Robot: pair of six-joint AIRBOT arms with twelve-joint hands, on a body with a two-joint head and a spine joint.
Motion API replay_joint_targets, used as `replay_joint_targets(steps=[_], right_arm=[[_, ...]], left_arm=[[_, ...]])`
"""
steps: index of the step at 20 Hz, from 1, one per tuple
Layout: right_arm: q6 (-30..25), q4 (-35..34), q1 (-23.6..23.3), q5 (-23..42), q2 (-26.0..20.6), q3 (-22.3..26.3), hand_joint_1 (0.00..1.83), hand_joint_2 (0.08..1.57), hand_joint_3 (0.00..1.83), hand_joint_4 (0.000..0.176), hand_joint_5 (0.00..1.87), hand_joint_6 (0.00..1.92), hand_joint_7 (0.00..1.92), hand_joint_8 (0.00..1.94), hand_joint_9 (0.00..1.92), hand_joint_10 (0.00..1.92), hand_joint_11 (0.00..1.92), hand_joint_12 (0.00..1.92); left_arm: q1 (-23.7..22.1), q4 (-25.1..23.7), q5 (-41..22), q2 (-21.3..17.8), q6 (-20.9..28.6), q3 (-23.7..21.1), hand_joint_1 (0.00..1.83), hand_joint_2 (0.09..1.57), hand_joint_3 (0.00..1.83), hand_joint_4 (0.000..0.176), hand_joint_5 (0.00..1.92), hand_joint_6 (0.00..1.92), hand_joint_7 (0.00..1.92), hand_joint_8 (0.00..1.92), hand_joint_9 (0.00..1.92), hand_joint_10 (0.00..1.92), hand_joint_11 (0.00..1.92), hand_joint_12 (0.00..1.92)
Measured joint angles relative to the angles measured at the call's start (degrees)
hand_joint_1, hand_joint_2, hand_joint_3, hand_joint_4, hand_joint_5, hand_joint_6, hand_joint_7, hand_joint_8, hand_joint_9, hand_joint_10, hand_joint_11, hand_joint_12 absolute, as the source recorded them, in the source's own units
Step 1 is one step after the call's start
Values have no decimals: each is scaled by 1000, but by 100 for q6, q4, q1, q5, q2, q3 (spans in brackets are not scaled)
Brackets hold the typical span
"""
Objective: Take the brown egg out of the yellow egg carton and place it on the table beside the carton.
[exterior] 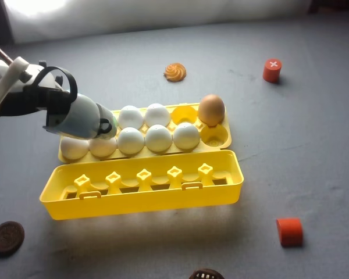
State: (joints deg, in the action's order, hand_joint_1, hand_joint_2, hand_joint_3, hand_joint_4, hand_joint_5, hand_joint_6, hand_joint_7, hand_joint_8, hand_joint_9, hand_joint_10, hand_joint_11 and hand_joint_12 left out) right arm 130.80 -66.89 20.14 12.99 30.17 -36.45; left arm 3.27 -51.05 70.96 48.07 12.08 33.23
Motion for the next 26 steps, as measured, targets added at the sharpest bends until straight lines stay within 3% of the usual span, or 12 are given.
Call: replay_joint_targets(steps=[2,6,9,10,12,13,14,18,19,21,22,26], right_arm=[[46,7,0,2,0,-2,0,1027,19,0,98,7,61,7,36,8,2,47],[55,9,0,-9,2,-2,0,1017,0,0,72,0,49,0,38,0,11,61],[74,4,0,-4,0,-2,0,796,0,0,22,1,0,0,0,0,0,0],[79,7,0,-2,0,-2,0,725,0,55,164,13,0,0,0,0,0,0],[87,7,0,4,9,-4,0,732,8,133,296,22,0,0,0,0,0,0],[92,4,-28,-2,48,-39,51,786,13,167,412,18,0,0,0,0,0,0],[87,2,-83,-2,133,-109,227,790,5,174,570,19,0,0,0,0,0,0],[46,-83,-286,44,688,-527,377,770,0,176,717,17,0,0,0,0,0,0],[46,-111,-286,39,826,-610,520,778,1,176,751,22,0,0,0,0,0,0],[136,-103,-289,26,1296,-914,625,787,4,176,753,16,0,0,0,0,0,0],[184,-120,-352,-55,1786,-1316,633,787,4,176,753,15,0,0,0,0,0,0],[197,-105,-542,-24,2365,-1961,740,764,0,176,674,0,0,0,0,0,0,0]], left_arm=[[-7,-31,24,0,-2,0,0,1120,43,0,0,0,0,0,0,0,0,0],[-7,-33,9,0,-2,-2,0,1133,34,0,19,7,1,0,0,0,0,0],[-7,-35,24,2,-2,-2,0,1114,20,0,11,4,0,0,0,0,0,0],[-7,-33,9,0,0,-2,0,1121,21,0,27,11,0,0,0,0,0,0],[-7,-35,9,0,0,-2,0,1125,20,0,15,4,0,0,0,0,0,0],[-7,-35,17,0,0,-2,0,1151,31,0,12,2,0,0,0,0,0,0],[-7,-35,17,0,2,-2,0,1157,32,0,15,3,0,0,0,0,0,0],[-7,-35,13,0,22,-2,0,1174,24,0,56,12,17,4,0,0,0,0],[-7,-35,17,2,22,-2,0,1167,19,0,47,7,3,0,0,0,0,0],[-7,-35,11,0,26,-2,0,1165,15,0,38,2,0,0,0,0,0,0],[-7,-35,11,2,28,-2,0,1164,14,0,38,2,1,0,0,0,0,0],[-7,-35,22,2,28,-2,0,1167,12,0,59,8,26,8,9,3,4,2]])
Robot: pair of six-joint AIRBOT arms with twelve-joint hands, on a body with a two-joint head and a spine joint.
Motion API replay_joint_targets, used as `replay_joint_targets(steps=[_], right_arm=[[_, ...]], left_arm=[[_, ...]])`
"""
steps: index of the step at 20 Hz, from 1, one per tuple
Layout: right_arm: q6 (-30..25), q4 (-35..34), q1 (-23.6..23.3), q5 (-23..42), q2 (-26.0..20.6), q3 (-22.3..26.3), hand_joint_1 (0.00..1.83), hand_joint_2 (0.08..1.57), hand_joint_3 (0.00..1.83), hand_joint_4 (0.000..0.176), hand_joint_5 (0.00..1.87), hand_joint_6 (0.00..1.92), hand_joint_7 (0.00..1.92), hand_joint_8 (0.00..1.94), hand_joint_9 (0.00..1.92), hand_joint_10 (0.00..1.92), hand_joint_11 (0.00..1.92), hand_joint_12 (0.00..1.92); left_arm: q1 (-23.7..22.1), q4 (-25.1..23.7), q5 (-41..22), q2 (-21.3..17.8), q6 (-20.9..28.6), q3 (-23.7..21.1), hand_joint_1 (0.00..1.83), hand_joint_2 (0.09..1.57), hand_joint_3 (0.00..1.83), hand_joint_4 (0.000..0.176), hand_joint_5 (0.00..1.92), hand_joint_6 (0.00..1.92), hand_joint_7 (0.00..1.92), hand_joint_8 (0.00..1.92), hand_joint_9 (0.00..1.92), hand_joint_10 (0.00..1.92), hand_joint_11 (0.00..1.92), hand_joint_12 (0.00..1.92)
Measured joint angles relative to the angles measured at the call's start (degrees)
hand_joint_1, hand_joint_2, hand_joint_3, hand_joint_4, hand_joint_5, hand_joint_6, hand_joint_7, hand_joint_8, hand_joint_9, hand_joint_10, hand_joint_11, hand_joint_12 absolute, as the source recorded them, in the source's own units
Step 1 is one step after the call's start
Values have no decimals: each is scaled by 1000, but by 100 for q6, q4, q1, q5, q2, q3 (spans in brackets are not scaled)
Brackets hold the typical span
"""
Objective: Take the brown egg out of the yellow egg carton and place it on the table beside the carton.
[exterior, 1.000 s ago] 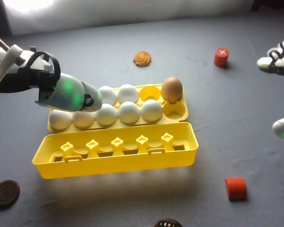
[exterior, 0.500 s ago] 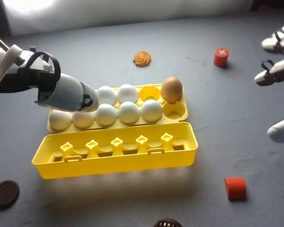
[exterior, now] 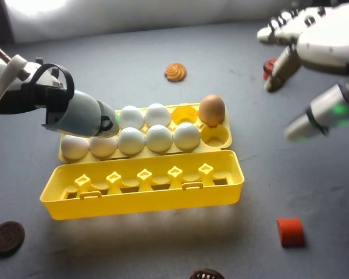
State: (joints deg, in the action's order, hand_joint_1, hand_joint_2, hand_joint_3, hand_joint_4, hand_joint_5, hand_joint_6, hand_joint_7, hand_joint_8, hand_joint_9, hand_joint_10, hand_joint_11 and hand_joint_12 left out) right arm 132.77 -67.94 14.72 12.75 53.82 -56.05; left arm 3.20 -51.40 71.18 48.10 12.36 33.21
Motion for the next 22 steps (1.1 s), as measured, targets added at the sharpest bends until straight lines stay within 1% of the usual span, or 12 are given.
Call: replay_joint_targets(steps=[4,5,6,9,12,13,14,15,17,20,21,22], right_arm=[[17,-4,-61,33,570,-619,727,715,0,176,724,17,0,0,0,0,0,0],[28,-7,-61,24,734,-761,713,755,0,176,673,3,0,0,0,0,0,0],[44,-9,-61,-4,885,-898,727,760,0,176,657,0,0,0,0,0,0,0],[44,-4,-81,-70,1239,-1257,742,778,8,176,663,4,0,0,0,0,0,0],[48,-2,-103,-35,1530,-1517,751,809,17,176,686,11,0,0,0,0,0,0],[48,-7,-103,4,1703,-1646,630,852,31,176,609,4,0,0,0,0,0,0],[48,-9,-103,20,1779,-1718,630,852,31,176,609,4,0,0,0,0,0,0],[57,-11,-103,33,1930,-1832,678,842,17,176,671,31,0,0,0,0,0,0],[57,-9,-101,48,2120,-1937,701,839,2,176,700,15,0,0,0,0,0,0],[57,87,-96,28,2334,-2041,670,857,8,176,666,0,0,0,0,0,0,0],[57,140,-96,48,2398,-2074,775,825,0,176,758,32,19,7,0,0,0,0],[57,155,-83,61,2472,-2142,770,824,0,176,778,15,18,2,0,0,0,0]], left_arm=[[0,0,-7,0,2,0,0,1173,10,0,94,16,54,14,29,8,11,5],[0,2,-11,4,2,-2,0,1162,4,0,71,5,39,6,17,2,1,0],[0,11,-7,4,2,-2,0,1166,5,0,83,8,57,12,42,11,28,12],[0,11,-4,4,9,-7,0,1169,5,0,78,4,50,6,30,4,11,5],[0,20,-9,4,11,-7,0,1168,4,0,50,2,30,0,2,0,0,0],[0,20,-11,4,11,-7,0,1162,0,0,80,11,70,13,41,13,19,8],[0,20,-7,4,11,-7,0,1162,0,0,80,11,70,13,41,13,19,8],[0,15,-7,4,11,-13,0,1164,1,0,75,4,63,4,38,7,14,7],[0,20,-7,4,11,-13,0,1165,2,0,88,8,74,8,47,9,22,10],[2,17,-7,4,11,-13,0,1165,2,0,111,13,109,17,81,18,45,21],[2,17,-7,4,11,-13,0,1165,1,0,90,2,73,2,43,2,12,7],[2,17,-4,4,11,-13,0,1162,0,0,86,0,64,0,34,0,3,3]])
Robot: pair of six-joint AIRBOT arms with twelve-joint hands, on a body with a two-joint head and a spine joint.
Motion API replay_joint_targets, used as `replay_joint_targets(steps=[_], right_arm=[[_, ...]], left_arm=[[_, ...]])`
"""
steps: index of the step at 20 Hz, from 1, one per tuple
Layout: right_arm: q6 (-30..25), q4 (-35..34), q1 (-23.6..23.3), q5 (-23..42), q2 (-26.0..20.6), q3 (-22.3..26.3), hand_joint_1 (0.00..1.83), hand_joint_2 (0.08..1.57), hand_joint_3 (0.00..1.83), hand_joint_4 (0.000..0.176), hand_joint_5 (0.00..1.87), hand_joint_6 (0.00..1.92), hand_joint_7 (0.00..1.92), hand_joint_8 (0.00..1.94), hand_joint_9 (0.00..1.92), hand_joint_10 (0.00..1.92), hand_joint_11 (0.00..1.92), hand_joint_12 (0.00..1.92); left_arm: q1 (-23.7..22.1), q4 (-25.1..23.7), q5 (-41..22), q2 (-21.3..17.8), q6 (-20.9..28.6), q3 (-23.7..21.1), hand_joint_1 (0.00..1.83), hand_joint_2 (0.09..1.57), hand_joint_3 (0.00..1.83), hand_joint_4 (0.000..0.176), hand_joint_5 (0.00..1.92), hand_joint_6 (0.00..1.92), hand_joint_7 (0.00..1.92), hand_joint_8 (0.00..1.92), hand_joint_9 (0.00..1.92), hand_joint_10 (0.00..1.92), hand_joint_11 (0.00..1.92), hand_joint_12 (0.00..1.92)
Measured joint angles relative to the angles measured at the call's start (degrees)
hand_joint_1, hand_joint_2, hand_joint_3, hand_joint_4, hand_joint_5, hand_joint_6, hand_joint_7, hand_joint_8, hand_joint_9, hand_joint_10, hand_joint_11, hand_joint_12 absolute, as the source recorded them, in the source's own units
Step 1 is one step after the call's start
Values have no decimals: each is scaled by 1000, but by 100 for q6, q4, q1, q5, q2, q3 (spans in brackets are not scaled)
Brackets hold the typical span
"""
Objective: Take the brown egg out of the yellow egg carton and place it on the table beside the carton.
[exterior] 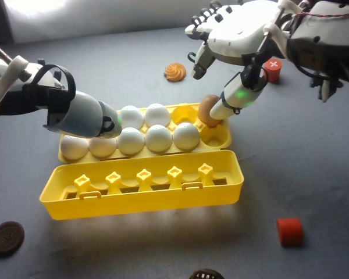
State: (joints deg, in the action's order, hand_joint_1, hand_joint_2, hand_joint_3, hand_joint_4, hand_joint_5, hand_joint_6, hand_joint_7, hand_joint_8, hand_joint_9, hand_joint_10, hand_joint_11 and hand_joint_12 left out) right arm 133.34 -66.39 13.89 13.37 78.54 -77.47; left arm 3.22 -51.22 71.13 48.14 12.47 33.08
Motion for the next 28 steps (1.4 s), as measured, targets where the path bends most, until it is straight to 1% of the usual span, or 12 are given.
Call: replay_joint_targets(steps=[1,6,7,13,14,15,17,21,23,25,27,28], right_arm=[[0,4,28,11,55,-59,808,804,0,176,825,27,63,18,0,0,0,0],[0,0,144,13,184,-186,827,794,0,176,873,19,69,3,0,0,0,0],[-2,7,173,13,195,-203,885,754,0,176,955,22,131,6,0,0,0,0],[-2,2,210,37,304,-330,928,792,6,176,1052,19,173,7,0,0,0,0],[-2,4,210,37,317,-337,972,794,2,176,1112,19,215,4,0,0,0,0],[-2,2,208,37,328,-348,1079,924,9,176,1343,166,211,2,0,0,0,0],[0,9,199,52,350,-354,1113,958,0,176,1413,180,219,0,0,0,0,0],[-4,13,170,57,393,-358,1116,968,0,176,1419,180,248,13,0,0,0,0],[-11,11,160,57,398,-358,1107,982,1,176,1338,347,271,4,0,0,0,0],[-15,9,149,55,398,-358,1107,982,0,176,1327,374,291,11,14,6,0,0],[-17,9,146,55,396,-358,1092,995,3,176,1253,502,274,5,2,0,0,0],[-17,7,146,52,382,-358,981,902,0,168,1052,210,234,3,0,0,0,0]], left_arm=[[0,0,-2,0,0,0,0,1158,0,0,79,0,55,0,28,0,0,0],[0,0,-2,0,0,0,0,1164,1,0,81,10,58,7,35,8,18,8],[0,0,-2,0,0,0,0,1159,0,0,82,9,61,6,36,7,14,6],[0,0,0,63,4,2,0,1168,1,0,48,0,34,1,9,2,0,0],[0,4,-17,66,4,2,0,1167,1,0,61,6,49,7,25,8,15,7],[0,2,-20,63,4,2,0,1165,0,0,66,8,56,10,36,12,29,13],[0,2,-7,63,4,2,0,1179,6,0,66,6,48,4,25,5,13,6],[15,7,-4,63,4,2,0,1166,0,0,72,9,56,8,35,9,20,9],[15,4,-2,63,4,2,0,1178,4,0,78,9,53,5,35,7,17,8],[15,4,0,63,4,2,0,1171,0,0,67,3,45,0,22,1,4,2],[15,4,-2,63,7,2,0,1174,1,0,86,10,53,4,28,4,11,6],[15,4,-2,63,7,2,0,1175,2,0,80,6,51,3,26,3,9,5]])
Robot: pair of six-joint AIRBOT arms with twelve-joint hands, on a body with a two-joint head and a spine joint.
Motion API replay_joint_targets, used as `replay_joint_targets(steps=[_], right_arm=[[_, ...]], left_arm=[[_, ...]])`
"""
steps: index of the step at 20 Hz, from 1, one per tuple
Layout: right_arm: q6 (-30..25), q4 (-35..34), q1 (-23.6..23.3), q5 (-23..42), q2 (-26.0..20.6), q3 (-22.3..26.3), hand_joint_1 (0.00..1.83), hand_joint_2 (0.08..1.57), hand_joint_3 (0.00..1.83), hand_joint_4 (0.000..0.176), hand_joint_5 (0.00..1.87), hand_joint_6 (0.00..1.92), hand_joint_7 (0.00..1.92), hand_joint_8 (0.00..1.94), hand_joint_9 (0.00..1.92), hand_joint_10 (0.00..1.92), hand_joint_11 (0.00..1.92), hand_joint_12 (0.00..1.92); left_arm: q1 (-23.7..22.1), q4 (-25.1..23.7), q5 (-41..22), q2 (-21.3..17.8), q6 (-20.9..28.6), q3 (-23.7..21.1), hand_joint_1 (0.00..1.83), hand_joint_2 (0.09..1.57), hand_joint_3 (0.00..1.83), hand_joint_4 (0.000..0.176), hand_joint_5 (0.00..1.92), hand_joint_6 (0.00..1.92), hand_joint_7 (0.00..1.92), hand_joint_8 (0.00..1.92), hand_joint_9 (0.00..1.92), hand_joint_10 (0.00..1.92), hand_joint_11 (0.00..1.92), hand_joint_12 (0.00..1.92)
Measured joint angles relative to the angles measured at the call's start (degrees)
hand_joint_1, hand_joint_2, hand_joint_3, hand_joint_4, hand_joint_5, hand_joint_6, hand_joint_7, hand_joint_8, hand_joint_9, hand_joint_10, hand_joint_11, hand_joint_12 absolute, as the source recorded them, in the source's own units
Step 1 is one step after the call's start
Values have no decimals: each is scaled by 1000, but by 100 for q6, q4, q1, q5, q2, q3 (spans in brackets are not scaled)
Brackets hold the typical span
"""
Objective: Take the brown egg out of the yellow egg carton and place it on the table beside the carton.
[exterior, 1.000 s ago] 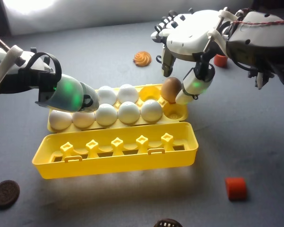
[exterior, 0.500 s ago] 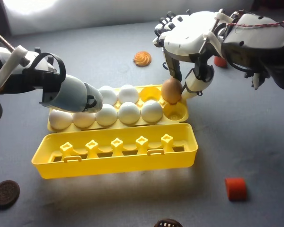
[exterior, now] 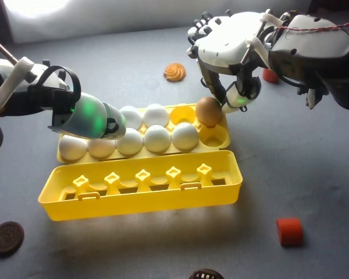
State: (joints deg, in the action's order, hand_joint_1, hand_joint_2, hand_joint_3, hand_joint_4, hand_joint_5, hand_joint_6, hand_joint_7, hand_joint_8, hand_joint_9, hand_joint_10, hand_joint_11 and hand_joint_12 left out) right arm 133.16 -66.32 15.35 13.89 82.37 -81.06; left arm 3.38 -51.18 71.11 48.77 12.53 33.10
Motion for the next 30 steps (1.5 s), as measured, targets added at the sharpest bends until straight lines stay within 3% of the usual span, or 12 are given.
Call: replay_joint_targets(steps=[1,3,15,19,20,21,25,26,27,28,29,30], right_arm=[[0,7,0,-2,-11,0,939,874,0,170,985,70,216,3,0,0,0,0],[-7,-2,0,0,-50,0,943,802,0,175,938,17,165,1,0,0,0,0],[-24,-4,-57,-66,-81,55,922,757,0,170,875,0,163,2,0,0,0,0],[-24,-4,-50,-96,-61,94,903,763,0,176,875,0,144,6,0,0,0,0],[-24,-4,-46,-103,-48,94,920,761,0,167,884,4,152,8,0,0,0,0],[-24,-2,-39,-98,-39,94,906,773,4,174,912,14,135,1,0,0,0,0],[-4,0,50,-90,39,61,956,769,4,175,1052,29,160,1,0,0,0,0],[-4,11,50,-87,55,28,979,761,1,166,1093,16,187,2,0,0,0,0],[-2,13,50,-76,63,4,1024,765,1,140,1137,22,215,9,0,0,0,0],[-7,9,50,-76,72,-24,1035,775,5,140,1150,22,224,9,0,0,0,0],[-46,-13,48,-74,98,-72,1100,916,9,169,1363,150,252,10,0,0,0,0],[-50,-11,48,-79,98,-76,1114,948,9,175,1404,176,257,9,13,5,0,0]], left_arm=[[0,-2,0,0,0,0,0,1175,2,0,79,5,49,2,27,3,9,5],[0,0,0,0,2,0,0,1171,0,0,99,11,63,6,39,7,31,15],[0,0,0,0,42,0,0,1174,1,0,70,3,26,2,2,1,8,6],[0,0,2,0,48,0,0,1174,1,0,96,12,55,12,26,10,21,13],[0,-2,0,0,59,0,0,1179,3,0,84,6,51,9,18,6,3,5],[0,-2,0,0,61,0,0,1173,0,0,83,5,50,8,17,5,2,4],[0,-2,0,0,61,0,0,1175,1,0,94,9,56,9,26,9,22,10],[0,-2,2,0,61,0,0,1179,3,0,91,7,50,6,17,5,9,4],[0,-2,-2,0,61,0,0,1174,0,0,99,9,58,9,25,8,21,10],[0,-2,-4,0,61,0,0,1175,0,0,99,8,64,10,33,10,27,12],[0,-2,4,0,63,0,0,1178,2,0,95,6,59,7,27,7,17,9],[0,-2,2,0,63,0,0,1185,5,0,107,10,65,9,30,8,18,9]])
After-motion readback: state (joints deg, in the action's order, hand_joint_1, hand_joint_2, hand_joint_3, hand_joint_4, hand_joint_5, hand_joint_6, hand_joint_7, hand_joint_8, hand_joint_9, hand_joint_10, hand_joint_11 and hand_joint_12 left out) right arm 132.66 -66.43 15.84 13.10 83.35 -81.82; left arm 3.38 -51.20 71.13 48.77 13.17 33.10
